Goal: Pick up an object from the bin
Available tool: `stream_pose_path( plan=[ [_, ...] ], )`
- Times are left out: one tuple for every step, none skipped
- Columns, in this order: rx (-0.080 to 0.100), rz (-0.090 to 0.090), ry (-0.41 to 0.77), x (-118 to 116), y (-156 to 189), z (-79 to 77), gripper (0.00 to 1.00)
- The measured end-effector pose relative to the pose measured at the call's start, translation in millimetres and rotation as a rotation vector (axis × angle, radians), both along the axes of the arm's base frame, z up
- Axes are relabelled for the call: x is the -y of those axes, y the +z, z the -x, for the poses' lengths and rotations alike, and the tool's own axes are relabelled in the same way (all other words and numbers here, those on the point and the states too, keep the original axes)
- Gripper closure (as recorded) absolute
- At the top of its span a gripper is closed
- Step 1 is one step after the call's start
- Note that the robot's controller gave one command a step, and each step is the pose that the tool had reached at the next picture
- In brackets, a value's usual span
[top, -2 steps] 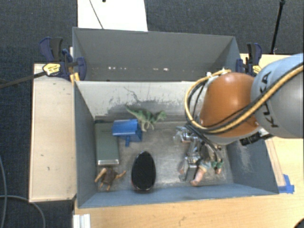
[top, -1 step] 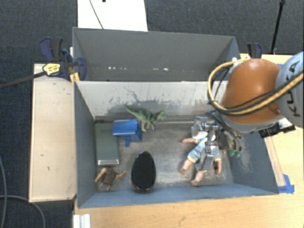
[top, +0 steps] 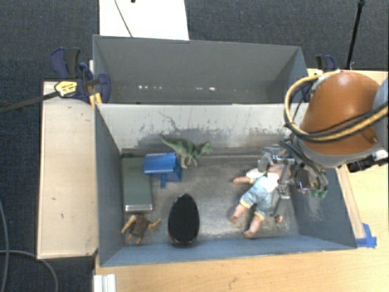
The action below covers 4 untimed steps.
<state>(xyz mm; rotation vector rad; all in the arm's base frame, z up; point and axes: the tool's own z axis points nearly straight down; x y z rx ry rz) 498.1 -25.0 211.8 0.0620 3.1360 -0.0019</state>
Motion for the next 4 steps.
stream_pose_path(
  plan=[
    [0.006, 0.0, 0.111, 5.2, -46.1, -13.2, 0.0],
    [-0.003, -0.001, 0.522, -16.1, -135.9, -15.0, 1.0],
    [-0.003, -0.001, 0.521, -16.1, -135.9, -15.0, 1.0],
    [-0.01, -0.002, 0.506, -19.8, -86.2, -15.1, 1.0]
  ],
)
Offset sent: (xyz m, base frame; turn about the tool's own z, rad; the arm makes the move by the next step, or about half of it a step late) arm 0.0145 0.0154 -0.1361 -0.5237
